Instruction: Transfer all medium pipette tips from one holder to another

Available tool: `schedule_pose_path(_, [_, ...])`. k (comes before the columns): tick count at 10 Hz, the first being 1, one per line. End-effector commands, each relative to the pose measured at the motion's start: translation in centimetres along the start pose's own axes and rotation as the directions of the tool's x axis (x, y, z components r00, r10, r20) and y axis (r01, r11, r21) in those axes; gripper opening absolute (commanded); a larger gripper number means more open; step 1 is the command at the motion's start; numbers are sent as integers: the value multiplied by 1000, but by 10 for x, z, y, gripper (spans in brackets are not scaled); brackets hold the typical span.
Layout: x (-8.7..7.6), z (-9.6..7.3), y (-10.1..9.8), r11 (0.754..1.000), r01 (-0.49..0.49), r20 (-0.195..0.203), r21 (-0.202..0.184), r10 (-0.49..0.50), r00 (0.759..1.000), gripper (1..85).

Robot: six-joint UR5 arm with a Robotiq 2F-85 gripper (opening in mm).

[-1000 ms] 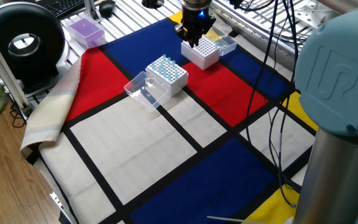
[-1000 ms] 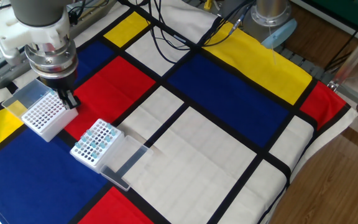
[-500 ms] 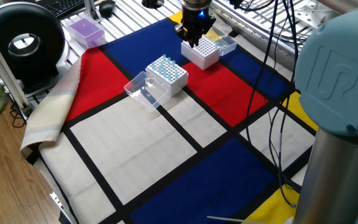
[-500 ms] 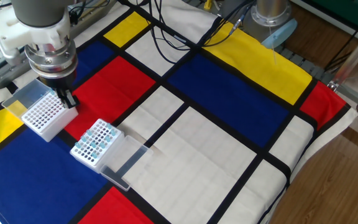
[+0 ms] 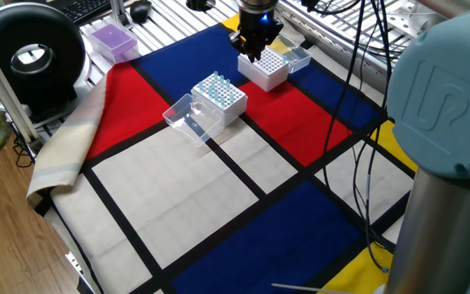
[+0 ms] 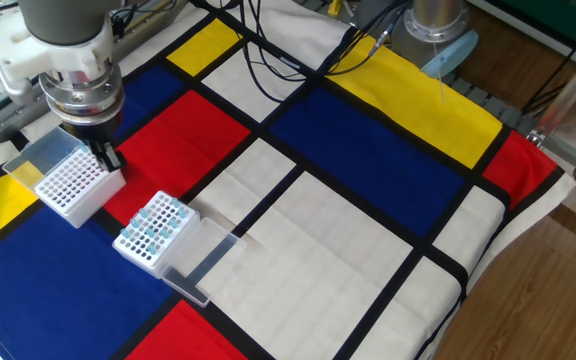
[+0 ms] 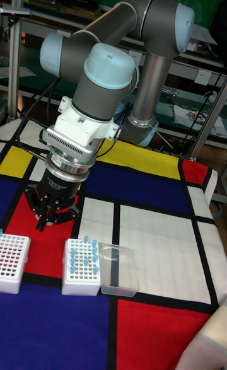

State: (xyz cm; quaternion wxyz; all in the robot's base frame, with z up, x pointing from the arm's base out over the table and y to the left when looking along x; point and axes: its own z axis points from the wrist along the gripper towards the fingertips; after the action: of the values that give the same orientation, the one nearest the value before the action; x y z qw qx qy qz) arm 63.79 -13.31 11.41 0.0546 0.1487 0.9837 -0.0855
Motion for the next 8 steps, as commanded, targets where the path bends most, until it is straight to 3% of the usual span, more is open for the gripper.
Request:
schedule_pose_path(1, [-1, -1, 0, 1000, -3, 1, -6, 3, 1000, 123])
schedule_pose_path(4, [-2, -1, 1, 1000, 17, 7, -10, -17, 1000, 107])
schedule_pose_path(8, [2, -2, 21, 990, 111, 1, -87, -111, 994, 100])
